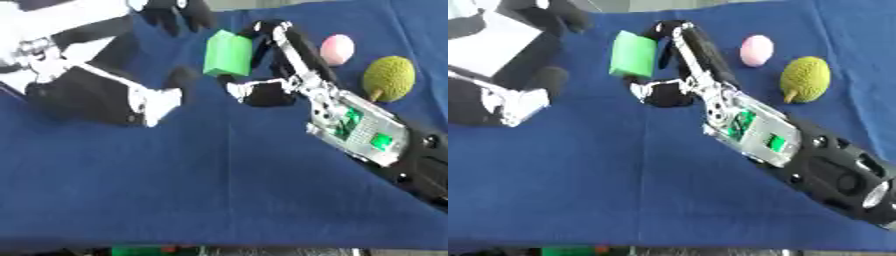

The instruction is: Pick up the objects with one hand, pass them to the other hand, and then place them into the box on the other side of the table.

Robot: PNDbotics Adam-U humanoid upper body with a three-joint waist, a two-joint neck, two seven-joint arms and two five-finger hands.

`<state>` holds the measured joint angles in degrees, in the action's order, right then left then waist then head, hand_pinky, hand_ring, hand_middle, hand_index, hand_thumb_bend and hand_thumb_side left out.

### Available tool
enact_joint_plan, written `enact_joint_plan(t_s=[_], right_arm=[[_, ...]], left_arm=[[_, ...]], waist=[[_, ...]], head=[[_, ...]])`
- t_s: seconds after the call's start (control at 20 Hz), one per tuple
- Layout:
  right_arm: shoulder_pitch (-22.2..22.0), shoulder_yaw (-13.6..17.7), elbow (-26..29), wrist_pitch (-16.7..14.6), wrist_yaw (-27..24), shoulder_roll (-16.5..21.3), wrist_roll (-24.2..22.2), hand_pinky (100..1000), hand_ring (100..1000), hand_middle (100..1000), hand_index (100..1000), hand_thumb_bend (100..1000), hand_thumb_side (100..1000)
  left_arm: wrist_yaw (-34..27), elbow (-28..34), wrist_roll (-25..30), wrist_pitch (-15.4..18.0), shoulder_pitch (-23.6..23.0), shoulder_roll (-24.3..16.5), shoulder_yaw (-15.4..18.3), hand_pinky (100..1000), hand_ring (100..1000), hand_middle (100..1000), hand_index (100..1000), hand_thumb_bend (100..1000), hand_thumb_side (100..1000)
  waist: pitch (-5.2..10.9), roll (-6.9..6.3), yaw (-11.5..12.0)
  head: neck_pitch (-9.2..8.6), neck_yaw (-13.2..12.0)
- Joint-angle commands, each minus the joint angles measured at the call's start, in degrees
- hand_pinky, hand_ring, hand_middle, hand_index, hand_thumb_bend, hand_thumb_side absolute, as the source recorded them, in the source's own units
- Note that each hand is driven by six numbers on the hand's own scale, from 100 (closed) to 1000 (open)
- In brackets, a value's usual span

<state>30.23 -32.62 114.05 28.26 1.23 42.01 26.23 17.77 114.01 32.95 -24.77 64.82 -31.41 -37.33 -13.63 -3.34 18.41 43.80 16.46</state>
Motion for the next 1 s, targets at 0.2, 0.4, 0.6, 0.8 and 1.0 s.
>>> enact_joint_plan(t_s=[0.2,0.4,0.6,0.8,1.0], right_arm=[[0.7,-0.5,0.5,-0.5,0.2,0.0,0.3,100,485,612,503,432,100],[1.2,-1.1,0.5,-0.6,0.5,-0.3,0.0,100,486,612,504,429,100],[1.3,-1.3,0.5,-0.4,1.0,-0.2,0.0,100,486,611,504,431,100],[1.8,-1.8,0.5,0.0,1.7,-0.1,-0.2,100,490,611,506,429,100],[2.6,-1.9,0.5,0.3,3.0,0.1,-0.7,100,491,609,505,432,100]], left_arm=[[3.9,0.6,0.2,-1.0,0.5,0.3,0.0,849,784,778,874,100,277],[5.2,0.6,1.2,-1.1,0.3,0.9,-0.4,852,789,779,869,100,284],[6.3,0.6,2.9,-1.1,0.0,1.1,-0.9,859,800,787,865,137,316],[8.3,0.6,4.6,-1.0,-0.2,1.4,-1.4,867,812,795,863,169,402],[10.3,0.6,6.4,-1.3,-0.2,2.0,-1.7,875,822,802,870,203,479]], waist=[[0.59,0.19,-0.4],[0.43,0.20,-0.6],[0.26,0.19,-0.9],[0.10,0.20,-1.0],[0.00,0.16,-1.1]], head=[[-0.25,-0.6],[0.09,-0.6],[0.31,-0.8],[0.32,-1.1],[0.32,-1.3]])
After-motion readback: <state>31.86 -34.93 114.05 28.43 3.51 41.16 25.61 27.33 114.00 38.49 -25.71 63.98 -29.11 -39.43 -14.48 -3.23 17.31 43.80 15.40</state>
